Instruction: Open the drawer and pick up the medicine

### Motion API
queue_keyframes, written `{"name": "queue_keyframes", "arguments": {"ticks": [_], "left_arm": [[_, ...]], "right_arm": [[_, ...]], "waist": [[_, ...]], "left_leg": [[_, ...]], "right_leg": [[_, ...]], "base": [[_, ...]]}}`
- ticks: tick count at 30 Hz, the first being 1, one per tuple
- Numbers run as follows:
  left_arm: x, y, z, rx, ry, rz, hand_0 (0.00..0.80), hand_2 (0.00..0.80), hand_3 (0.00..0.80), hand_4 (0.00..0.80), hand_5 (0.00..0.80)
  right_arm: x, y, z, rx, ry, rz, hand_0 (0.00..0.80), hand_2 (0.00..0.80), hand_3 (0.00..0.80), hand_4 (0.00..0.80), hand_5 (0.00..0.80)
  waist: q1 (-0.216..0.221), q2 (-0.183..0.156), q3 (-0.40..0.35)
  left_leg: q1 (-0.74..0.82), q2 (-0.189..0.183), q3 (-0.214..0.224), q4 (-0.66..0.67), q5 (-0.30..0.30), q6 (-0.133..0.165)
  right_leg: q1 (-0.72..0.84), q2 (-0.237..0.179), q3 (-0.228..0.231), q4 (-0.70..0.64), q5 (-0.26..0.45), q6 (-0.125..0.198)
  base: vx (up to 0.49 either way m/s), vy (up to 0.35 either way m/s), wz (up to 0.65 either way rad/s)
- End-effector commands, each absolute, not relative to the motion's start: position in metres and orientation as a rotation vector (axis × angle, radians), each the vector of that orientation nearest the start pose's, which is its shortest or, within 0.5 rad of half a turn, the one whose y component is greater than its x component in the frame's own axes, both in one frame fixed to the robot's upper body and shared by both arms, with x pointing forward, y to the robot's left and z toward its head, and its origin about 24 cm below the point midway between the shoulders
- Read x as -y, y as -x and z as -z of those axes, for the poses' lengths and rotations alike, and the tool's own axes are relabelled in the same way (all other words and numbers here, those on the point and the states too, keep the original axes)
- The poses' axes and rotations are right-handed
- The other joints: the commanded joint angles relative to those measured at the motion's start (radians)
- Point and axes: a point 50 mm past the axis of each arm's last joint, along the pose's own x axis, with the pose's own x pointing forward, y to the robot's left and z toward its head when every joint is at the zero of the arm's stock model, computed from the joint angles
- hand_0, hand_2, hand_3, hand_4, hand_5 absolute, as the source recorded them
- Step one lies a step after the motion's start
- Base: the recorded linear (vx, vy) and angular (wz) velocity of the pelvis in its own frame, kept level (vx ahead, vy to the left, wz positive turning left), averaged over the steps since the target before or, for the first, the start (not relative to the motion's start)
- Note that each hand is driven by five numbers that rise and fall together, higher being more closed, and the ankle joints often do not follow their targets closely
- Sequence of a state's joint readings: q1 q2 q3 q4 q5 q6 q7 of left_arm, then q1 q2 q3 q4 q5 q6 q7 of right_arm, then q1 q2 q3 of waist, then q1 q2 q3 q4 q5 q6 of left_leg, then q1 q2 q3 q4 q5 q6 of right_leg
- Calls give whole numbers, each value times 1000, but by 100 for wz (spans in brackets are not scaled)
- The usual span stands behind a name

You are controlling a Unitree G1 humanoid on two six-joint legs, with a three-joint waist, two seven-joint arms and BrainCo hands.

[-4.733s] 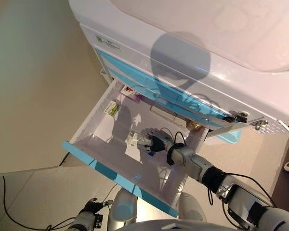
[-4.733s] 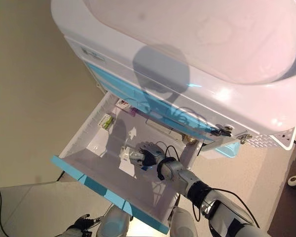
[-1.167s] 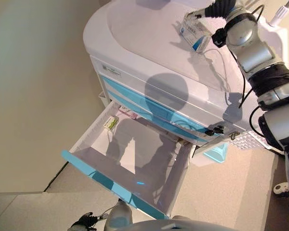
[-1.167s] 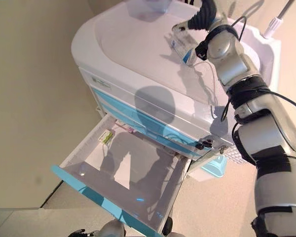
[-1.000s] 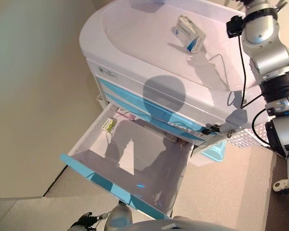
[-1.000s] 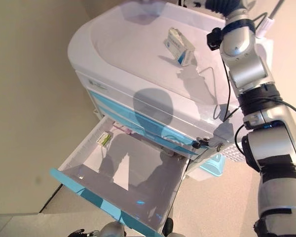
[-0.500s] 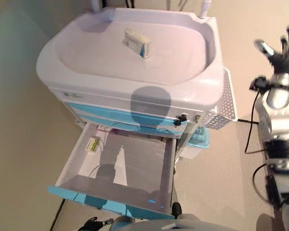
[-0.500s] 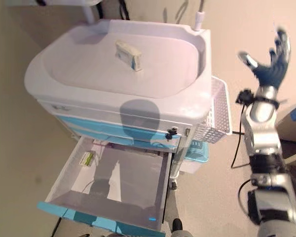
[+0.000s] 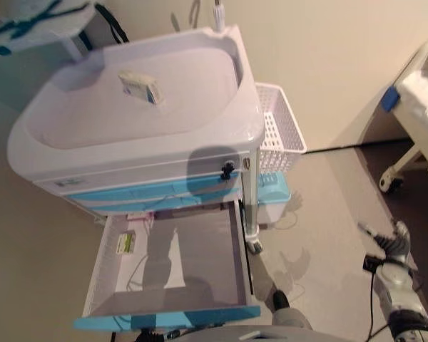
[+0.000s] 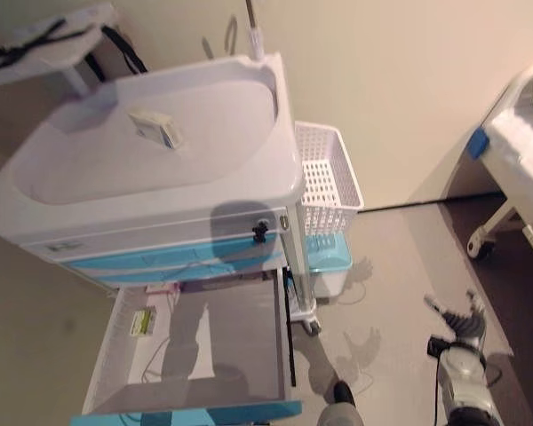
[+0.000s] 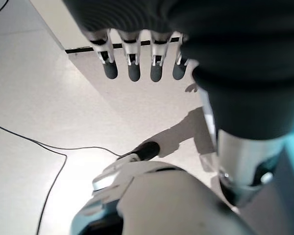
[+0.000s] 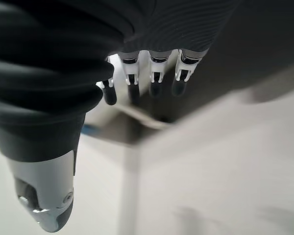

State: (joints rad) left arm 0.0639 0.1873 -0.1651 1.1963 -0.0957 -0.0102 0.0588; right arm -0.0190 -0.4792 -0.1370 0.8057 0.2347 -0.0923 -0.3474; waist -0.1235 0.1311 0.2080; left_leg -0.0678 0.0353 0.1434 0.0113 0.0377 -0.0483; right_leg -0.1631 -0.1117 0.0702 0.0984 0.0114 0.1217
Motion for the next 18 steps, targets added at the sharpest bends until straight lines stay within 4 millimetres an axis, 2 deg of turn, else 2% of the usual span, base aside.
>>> {"name": "queue_keyframes", "arguments": {"ticks": [1,4,7,8,10,11,14,16,17,18], "left_arm": [[-235,-85,160,-1196,-259,-112,0,0,0,0,0],[-241,-103,153,-1126,-331,-67,0,0,0,0,0],[-245,-124,142,-1029,-407,-23,0,0,0,0,0],[-246,-132,136,-983,-423,-15,0,0,0,0,0],[-249,-136,132,-957,-433,-10,0,0,0,0,0],[-251,-149,123,-887,-453,6,0,0,0,0,0],[-255,-171,104,-781,-525,40,0,0,0,0,0],[-255,-171,104,-782,-525,40,0,0,0,0,0],[-262,-196,81,-669,-609,55,0,0,0,0,0],[-264,-206,71,-624,-650,63,0,0,0,0,0]], "right_arm": [[343,-214,35,-475,282,653,0,0,0,0,0],[345,-210,47,-589,375,590,0,0,0,0,0],[344,-214,48,-613,396,550,0,0,0,0,0],[342,-216,49,-612,384,539,0,0,0,0,0],[341,-215,49,-606,371,532,0,0,0,0,0],[338,-215,52,-609,326,522,0,0,0,0,0],[332,-216,54,-601,310,480,0,0,0,0,0],[332,-216,54,-601,310,480,0,0,0,0,0],[329,-210,60,-632,328,449,0,0,0,0,0],[328,-210,61,-641,343,436,0,0,0,0,0]], "waist": [[16,-51,76],[24,-57,98],[30,-57,118],[31,-57,129],[32,-59,136],[32,-59,150],[26,-62,164],[26,-62,163],[21,-66,171],[20,-66,173]], "left_leg": [[-120,-65,-43,228,-145,55],[-230,-57,-59,340,-169,49],[-307,-50,-68,409,-184,52],[-330,-48,-70,428,-186,54],[-354,-48,-72,448,-188,56],[-396,-46,-80,476,-190,56],[-440,-43,-84,513,-199,55],[-441,-43,-84,514,-199,55],[-473,-40,-86,542,-205,53],[-481,-39,-86,548,-208,53]], "right_leg": [[-105,9,-31,184,-86,-4],[-190,5,-50,279,-115,-16],[-262,6,-56,342,-132,-25],[-283,6,-56,359,-137,-28],[-302,5,-59,376,-143,-31],[-337,3,-68,401,-150,-36],[-376,3,-71,431,-161,-43],[-378,3,-71,432,-161,-43],[-408,0,-78,454,-166,-46],[-415,-1,-77,458,-168,-47]], "base": [[-166,-88,23],[-184,-127,32],[-114,-73,26],[-90,-53,21],[-72,-46,10],[-49,-52,2],[-42,-38,22],[-5,-11,10],[13,-20,-5],[15,-25,-3]]}}
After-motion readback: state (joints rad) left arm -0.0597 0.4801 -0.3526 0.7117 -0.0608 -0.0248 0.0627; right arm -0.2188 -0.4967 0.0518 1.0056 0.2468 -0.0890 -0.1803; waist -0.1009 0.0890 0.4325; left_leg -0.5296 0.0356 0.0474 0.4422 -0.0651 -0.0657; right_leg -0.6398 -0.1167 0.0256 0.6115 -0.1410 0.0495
